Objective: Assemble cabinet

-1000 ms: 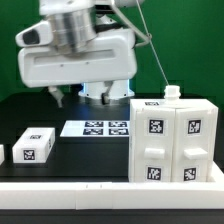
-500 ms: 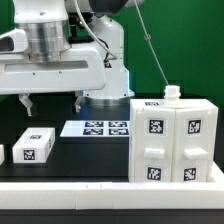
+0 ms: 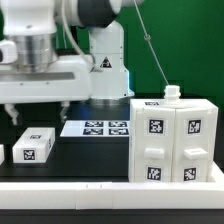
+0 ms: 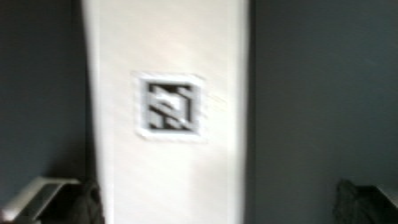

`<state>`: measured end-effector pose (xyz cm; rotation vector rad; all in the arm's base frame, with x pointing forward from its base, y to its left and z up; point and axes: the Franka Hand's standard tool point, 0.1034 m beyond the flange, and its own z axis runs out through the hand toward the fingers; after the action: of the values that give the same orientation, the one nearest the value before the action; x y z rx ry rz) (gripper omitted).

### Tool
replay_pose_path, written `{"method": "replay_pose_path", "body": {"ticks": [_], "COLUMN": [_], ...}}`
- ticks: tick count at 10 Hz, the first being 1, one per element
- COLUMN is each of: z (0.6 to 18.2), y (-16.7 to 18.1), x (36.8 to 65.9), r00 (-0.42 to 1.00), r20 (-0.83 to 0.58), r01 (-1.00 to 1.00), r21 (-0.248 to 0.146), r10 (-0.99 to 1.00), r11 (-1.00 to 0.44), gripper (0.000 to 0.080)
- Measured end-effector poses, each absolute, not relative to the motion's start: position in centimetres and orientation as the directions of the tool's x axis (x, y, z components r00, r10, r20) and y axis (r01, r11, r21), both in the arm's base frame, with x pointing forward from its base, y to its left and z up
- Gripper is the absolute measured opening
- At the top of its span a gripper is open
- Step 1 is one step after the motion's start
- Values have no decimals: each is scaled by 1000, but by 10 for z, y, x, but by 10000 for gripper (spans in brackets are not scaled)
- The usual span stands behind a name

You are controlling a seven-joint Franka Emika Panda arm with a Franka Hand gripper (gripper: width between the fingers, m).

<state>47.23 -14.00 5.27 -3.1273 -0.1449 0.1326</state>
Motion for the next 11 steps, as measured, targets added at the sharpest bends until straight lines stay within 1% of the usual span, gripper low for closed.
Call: {"method": "replay_pose_path", "body": {"ticks": [2,4,8,10,11], "z": [43,36,27,15,12], "y": [-147,-145,-142,-143,-143], "x": [467,462,458,455,455], "r00": [989,987,985,984,984], "r20": [-102,-116,-133,-135,-132], "r01": [105,107,113,116,120], "r21": [-14,-15,-18,-8,-3], "r10": [106,108,114,116,119], "r11": [-994,-994,-993,-993,-993], "gripper": [649,649,649,649,649]}}
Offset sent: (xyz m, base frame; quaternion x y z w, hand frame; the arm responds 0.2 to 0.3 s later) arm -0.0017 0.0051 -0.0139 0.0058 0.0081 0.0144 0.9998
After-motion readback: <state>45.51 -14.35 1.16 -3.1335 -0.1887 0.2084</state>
